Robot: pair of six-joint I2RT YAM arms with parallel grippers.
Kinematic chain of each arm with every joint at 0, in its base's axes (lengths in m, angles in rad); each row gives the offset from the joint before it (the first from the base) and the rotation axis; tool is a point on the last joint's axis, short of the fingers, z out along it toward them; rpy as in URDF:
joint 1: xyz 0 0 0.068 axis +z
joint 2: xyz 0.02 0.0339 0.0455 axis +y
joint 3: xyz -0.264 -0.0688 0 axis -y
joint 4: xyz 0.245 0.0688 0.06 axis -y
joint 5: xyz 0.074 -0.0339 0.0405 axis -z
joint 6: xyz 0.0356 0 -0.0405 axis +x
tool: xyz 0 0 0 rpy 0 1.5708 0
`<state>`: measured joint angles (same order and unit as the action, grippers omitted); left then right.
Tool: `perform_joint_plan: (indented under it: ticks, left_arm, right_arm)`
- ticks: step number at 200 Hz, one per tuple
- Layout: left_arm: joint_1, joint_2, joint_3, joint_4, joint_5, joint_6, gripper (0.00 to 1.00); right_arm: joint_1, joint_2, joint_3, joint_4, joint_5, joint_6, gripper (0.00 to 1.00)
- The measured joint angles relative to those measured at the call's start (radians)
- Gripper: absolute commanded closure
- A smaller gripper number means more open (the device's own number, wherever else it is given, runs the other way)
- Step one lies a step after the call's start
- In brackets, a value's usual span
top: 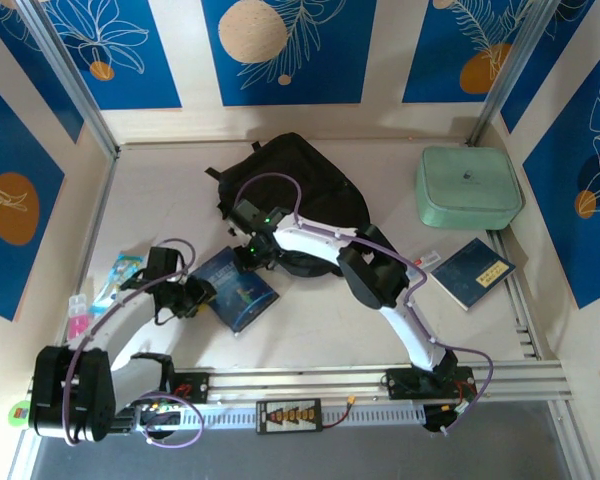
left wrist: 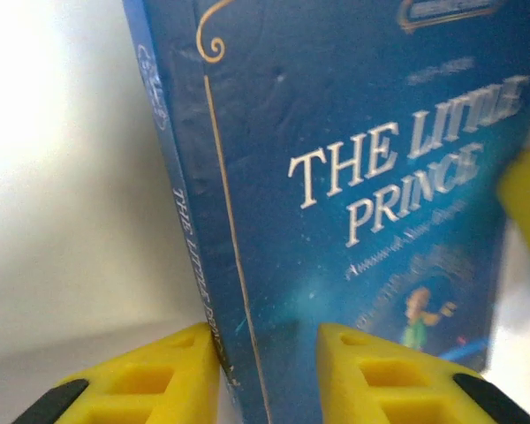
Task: Pack the student bag
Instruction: Pick up the book from the middle-left of the table.
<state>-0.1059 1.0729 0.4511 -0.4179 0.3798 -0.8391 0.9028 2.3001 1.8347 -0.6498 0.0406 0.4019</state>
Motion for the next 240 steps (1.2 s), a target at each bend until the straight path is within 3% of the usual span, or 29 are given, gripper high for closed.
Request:
perform_joint_plan:
  ticks: [43,100,138,157,167,197,240]
  left_arm:
    - [-0.004,-0.117,0.006,0.146,0.130,-0.019,0.59]
    - [-0.004,-0.031,0.005,0.259,0.192,-0.038,0.63]
    - [-0.004,-0.007,0.005,0.256,0.185,-0.024,0.78]
    - [-0.004,-0.018,0.014,0.214,0.161,-0.010,0.89]
    - [-0.006,-0.028,0.024,0.183,0.150,0.003,1.00]
    - [-0.010,-0.087,0.098,0.101,0.100,0.011,1.00]
    - [-0.010,-0.127,0.232,0.088,0.083,-0.005,1.00]
  right_arm:
    - [-0.016,-0.008,-0.023,0.037,-0.005,0.019,0.72]
    - [-0.023,-0.011,-0.036,0.063,-0.037,0.034,0.72]
    - [-0.024,-0.034,-0.079,0.106,-0.040,0.045,0.72]
    - [-0.024,-0.058,-0.112,0.127,-0.033,0.053,0.69]
    - [-0.023,-0.079,-0.136,0.133,-0.029,0.056,0.67]
    - [-0.013,-0.199,-0.229,0.137,-0.012,0.073,0.62]
    - [-0.038,-0.487,-0.381,0.221,0.031,0.127,0.45]
